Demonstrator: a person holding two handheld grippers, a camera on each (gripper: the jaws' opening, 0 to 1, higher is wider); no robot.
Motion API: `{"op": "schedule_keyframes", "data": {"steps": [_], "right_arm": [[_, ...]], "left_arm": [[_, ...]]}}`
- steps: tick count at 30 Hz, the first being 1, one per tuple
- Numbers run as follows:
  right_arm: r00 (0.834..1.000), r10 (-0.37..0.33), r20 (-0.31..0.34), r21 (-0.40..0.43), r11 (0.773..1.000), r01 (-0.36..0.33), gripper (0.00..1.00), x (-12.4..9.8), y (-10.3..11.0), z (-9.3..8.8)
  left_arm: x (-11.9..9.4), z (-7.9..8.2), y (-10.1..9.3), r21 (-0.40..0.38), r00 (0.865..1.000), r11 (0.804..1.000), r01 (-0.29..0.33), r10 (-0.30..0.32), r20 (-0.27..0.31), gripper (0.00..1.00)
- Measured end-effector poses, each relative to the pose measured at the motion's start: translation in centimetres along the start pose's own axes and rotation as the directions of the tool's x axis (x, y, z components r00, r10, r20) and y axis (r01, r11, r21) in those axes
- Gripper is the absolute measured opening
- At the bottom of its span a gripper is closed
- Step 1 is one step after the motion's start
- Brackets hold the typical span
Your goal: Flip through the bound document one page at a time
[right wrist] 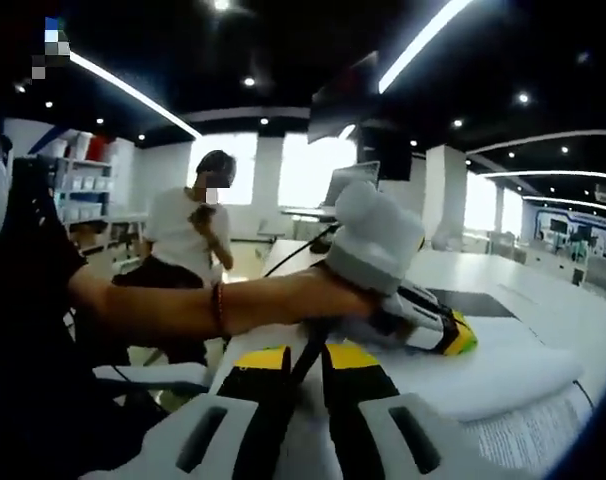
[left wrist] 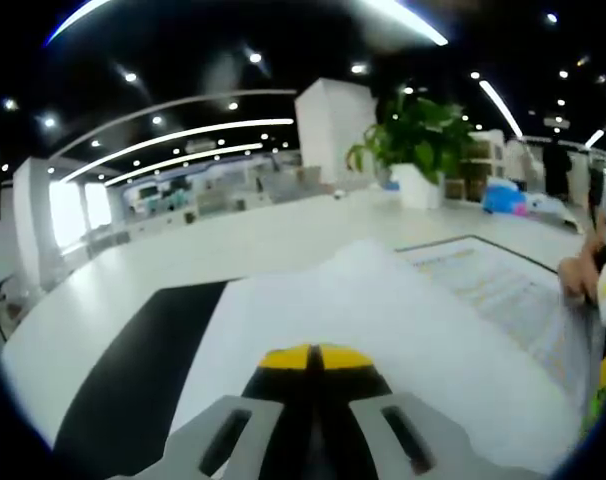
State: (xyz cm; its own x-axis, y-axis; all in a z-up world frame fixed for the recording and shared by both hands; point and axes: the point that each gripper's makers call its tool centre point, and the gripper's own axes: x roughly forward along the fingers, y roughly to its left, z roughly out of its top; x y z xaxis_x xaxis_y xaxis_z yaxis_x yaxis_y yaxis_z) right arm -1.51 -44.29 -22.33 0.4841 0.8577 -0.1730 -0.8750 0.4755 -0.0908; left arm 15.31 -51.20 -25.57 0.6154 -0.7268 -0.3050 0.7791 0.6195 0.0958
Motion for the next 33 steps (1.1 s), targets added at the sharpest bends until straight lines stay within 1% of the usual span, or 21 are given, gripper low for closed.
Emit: {"op": "schedule_keyframes", "data": {"steps": [4, 13, 17, 20, 23, 33], "right_arm": [[1.000, -0.015, -0.006, -0.007, 1.000, 0.015, 0.24, -0.3, -0.6, 0.1], [0.998, -0.066, 0.001, 0.012, 0.998, 0.066, 0.29, -2.1, -2.3, -0.2], [0.998, -0.070, 0.003, 0.014, 0.997, 0.070, 0.34, -2.5, -2.5, -0.3], [0.997, -0.077, 0.016, 0.016, 0.997, 0.077, 0.38, -3.4, -3.1, -0.2], [0.997, -0.079, 0.017, 0.015, 0.997, 0.079, 0.39, -3.6, -3.2, -0.2], [0.993, -0.116, 0.036, 0.030, 0.993, 0.115, 0.42, -6.9, -5.0, -0.5]], "left_arm": [[0.0, 0.0, 0.0, 0.000, 1.000, 1.000, 0.001, -0.001, 0.002, 0.02], [0.0, -0.1, -0.1, 0.000, 1.000, 1.000, 0.000, 0.000, 0.005, 0.02], [-0.1, -0.1, -0.1, 0.000, 1.000, 1.000, 0.000, 0.000, 0.006, 0.03], [-0.1, 0.0, -0.2, 0.003, 1.000, 1.000, -0.001, 0.001, 0.011, 0.03], [-0.1, 0.0, -0.2, 0.000, 1.000, 1.000, 0.000, 0.000, 0.013, 0.03], [-0.1, 0.0, -0.2, 0.000, 1.000, 1.000, -0.004, 0.004, 0.020, 0.03]]}}
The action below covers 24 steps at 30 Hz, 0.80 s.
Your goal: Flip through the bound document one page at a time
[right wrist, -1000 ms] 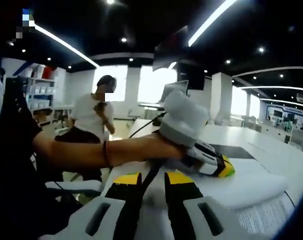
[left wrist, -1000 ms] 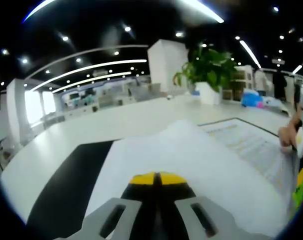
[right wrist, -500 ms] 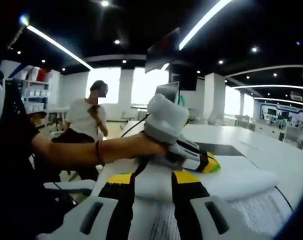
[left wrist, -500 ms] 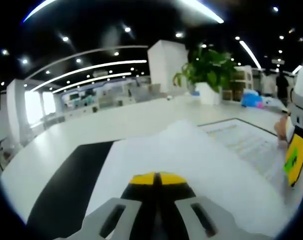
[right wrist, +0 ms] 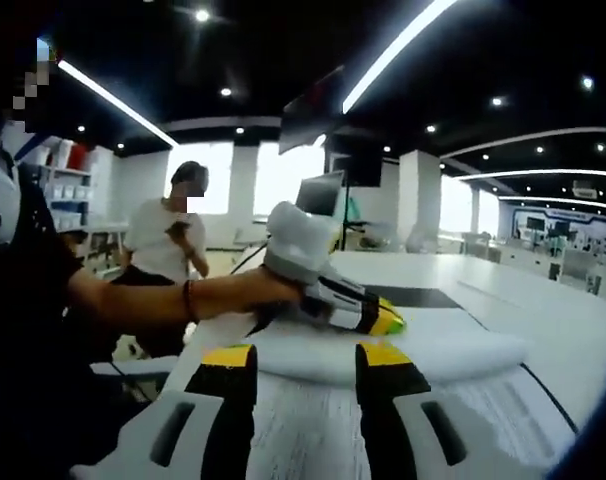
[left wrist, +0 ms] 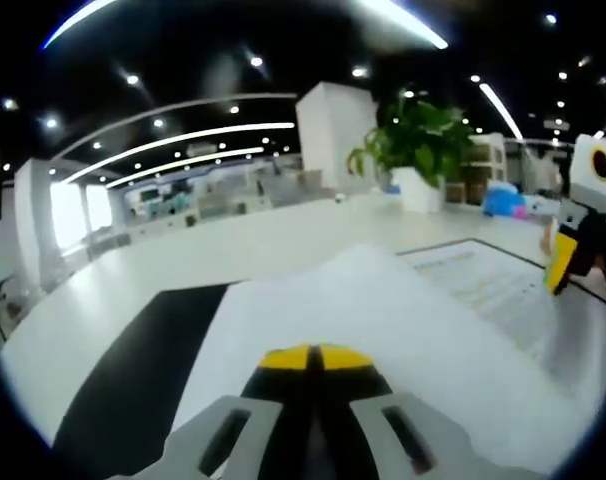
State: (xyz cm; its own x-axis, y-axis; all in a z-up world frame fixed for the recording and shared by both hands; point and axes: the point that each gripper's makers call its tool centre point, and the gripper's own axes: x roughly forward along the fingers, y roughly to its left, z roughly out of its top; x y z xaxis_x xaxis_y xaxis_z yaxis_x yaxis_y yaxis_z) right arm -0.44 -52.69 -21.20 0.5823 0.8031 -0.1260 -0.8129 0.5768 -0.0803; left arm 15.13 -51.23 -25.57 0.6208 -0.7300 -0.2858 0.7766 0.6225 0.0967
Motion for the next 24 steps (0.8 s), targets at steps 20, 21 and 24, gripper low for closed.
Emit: {"op": "schedule_keyframes", "data": {"steps": [20, 21, 24], "right_arm": [[0.997, -0.062, 0.052, 0.033, 0.998, 0.061, 0.46, -4.6, -4.5, 0.1], [0.997, -0.061, 0.048, 0.033, 0.998, 0.060, 0.46, -4.5, -4.5, 0.0], [0.997, -0.055, 0.046, 0.036, 0.998, 0.053, 0.47, -4.5, -4.3, -0.1]], "left_arm": [[-0.3, 0.2, 0.5, 0.007, 1.000, 1.000, -0.019, 0.019, 0.010, 0.13], [-0.3, 0.2, 0.5, 0.007, 1.000, 1.000, -0.019, 0.019, 0.011, 0.14], [-0.4, 0.2, 0.5, 0.007, 1.000, 1.000, -0.018, 0.018, 0.015, 0.16]]}}
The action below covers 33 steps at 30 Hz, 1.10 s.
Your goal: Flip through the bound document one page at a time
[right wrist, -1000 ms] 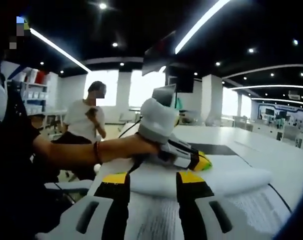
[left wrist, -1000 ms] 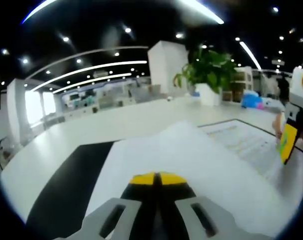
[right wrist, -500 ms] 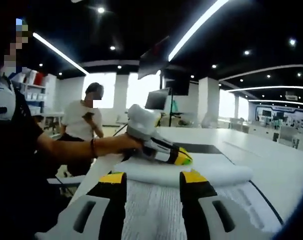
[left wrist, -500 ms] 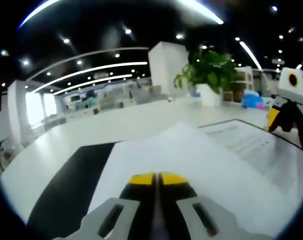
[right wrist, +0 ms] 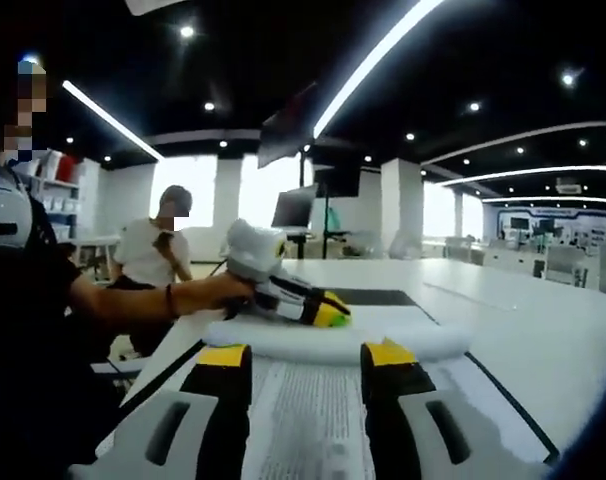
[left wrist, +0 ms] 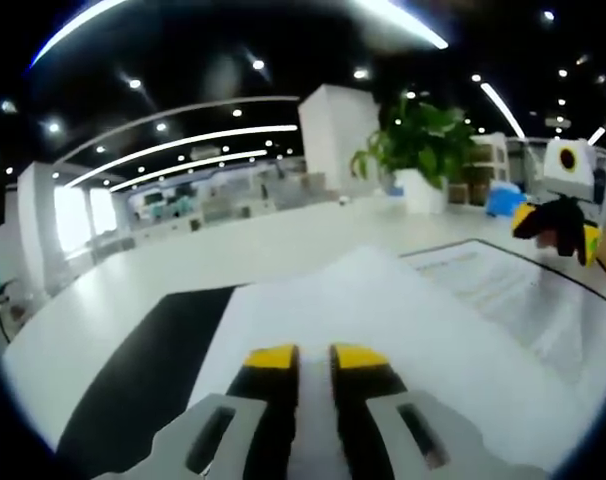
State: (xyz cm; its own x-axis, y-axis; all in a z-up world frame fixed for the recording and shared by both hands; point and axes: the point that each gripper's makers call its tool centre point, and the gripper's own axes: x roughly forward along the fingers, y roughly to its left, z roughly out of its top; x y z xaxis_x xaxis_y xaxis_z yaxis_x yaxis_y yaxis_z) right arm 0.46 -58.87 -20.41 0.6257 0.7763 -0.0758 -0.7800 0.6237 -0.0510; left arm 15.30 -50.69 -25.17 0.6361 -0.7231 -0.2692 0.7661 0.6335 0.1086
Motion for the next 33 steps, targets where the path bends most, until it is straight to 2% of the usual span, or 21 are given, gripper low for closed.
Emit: {"op": "schedule_keyframes", "data": {"steps": [4, 11, 12, 14, 16, 19, 24, 33], "right_arm": [[1.000, 0.002, -0.003, -0.001, 1.000, -0.002, 0.47, -0.1, 0.1, -0.1], [1.000, 0.006, -0.008, -0.004, 1.000, -0.006, 0.47, -0.3, 0.0, -0.3], [1.000, 0.006, -0.008, -0.005, 1.000, -0.006, 0.47, -0.4, -0.1, -0.3], [1.000, 0.006, -0.008, -0.004, 1.000, -0.006, 0.48, -0.5, -0.1, -0.3], [1.000, 0.006, -0.004, -0.003, 1.000, -0.006, 0.48, -0.7, -0.1, -0.2], [1.000, 0.003, 0.000, -0.004, 1.000, -0.003, 0.48, -1.0, -0.2, -0.2], [1.000, -0.008, 0.009, 0.003, 1.000, 0.008, 0.48, -1.3, -0.5, 0.0], [0.999, -0.025, 0.030, 0.010, 1.000, 0.025, 0.48, -1.7, -1.1, 0.4]], "left_arm": [[-0.2, 0.3, -0.3, -0.009, 1.000, 1.000, 0.018, -0.018, 0.016, 0.21], [-1.1, 2.0, -1.6, -0.032, 0.993, 0.997, 0.074, -0.071, 0.093, 0.27], [-1.3, 2.4, -1.7, -0.035, 0.990, 0.996, 0.078, -0.073, 0.117, 0.27], [-1.5, 2.2, -2.0, -0.037, 0.989, 0.995, 0.092, -0.087, 0.118, 0.27], [-2.3, 2.8, -2.7, -0.007, 0.982, 0.994, 0.113, -0.111, 0.151, 0.28], [-3.1, 3.0, -3.6, -0.006, 0.975, 0.990, 0.144, -0.141, 0.173, 0.30], [-4.0, 3.2, -4.3, 0.018, 0.969, 0.989, 0.149, -0.150, 0.195, 0.31], [-4.2, 4.2, -4.4, 0.015, 0.960, 0.987, 0.158, -0.157, 0.232, 0.31]]}}
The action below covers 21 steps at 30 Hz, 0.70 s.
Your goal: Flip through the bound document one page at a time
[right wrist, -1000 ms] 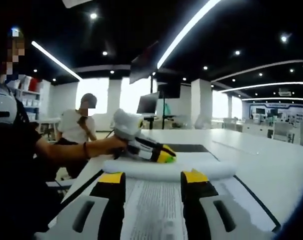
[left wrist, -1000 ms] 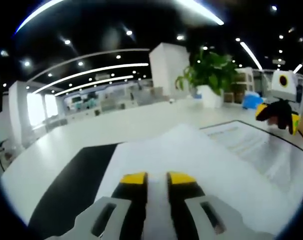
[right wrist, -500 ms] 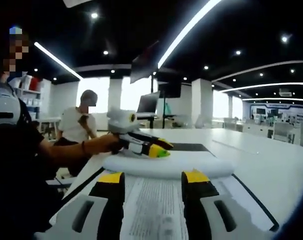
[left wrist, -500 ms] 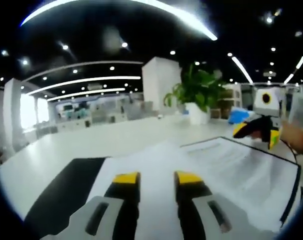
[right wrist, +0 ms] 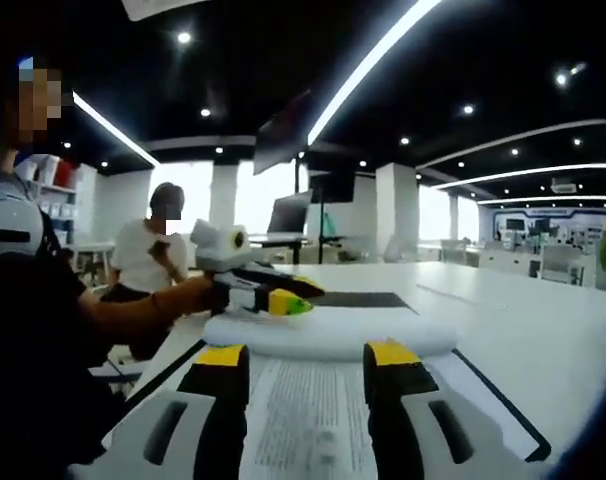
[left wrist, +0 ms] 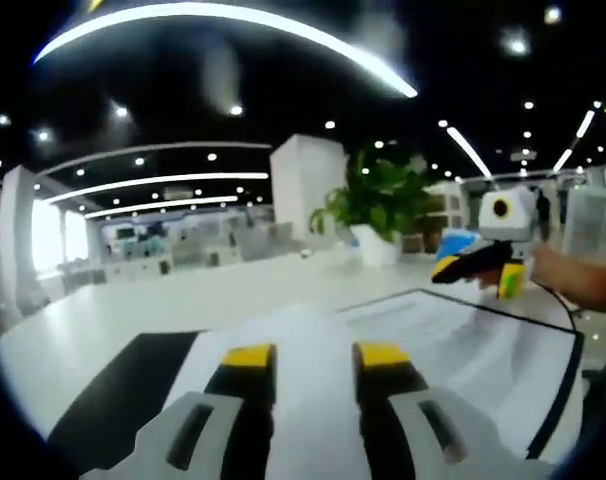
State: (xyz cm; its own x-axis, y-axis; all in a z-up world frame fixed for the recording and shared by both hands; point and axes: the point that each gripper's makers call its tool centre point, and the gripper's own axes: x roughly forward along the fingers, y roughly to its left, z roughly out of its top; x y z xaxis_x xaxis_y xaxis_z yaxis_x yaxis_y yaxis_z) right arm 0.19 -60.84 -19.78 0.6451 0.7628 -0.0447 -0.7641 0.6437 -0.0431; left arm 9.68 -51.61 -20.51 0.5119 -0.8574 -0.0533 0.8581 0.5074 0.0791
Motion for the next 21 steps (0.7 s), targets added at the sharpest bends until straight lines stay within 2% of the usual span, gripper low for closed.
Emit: {"op": "schedule_keyframes", "data": {"steps": [5, 15, 21], "right_arm": [[1.000, -0.003, 0.001, -0.003, 1.000, 0.003, 0.49, -0.1, -0.1, 0.0], [1.000, -0.007, -0.001, 0.005, 1.000, 0.007, 0.49, -0.3, -0.1, -0.1], [1.000, -0.004, -0.009, 0.006, 1.000, 0.004, 0.49, -0.2, -0.1, -0.3]], "left_arm": [[0.2, 1.1, -0.1, 0.025, 0.999, 1.000, -0.003, 0.002, 0.053, 0.31], [0.3, 1.7, -0.4, 0.022, 0.997, 1.000, 0.015, -0.016, 0.077, 0.31], [0.4, 1.6, -0.6, 0.019, 0.997, 0.999, 0.027, -0.029, 0.071, 0.31]]}}
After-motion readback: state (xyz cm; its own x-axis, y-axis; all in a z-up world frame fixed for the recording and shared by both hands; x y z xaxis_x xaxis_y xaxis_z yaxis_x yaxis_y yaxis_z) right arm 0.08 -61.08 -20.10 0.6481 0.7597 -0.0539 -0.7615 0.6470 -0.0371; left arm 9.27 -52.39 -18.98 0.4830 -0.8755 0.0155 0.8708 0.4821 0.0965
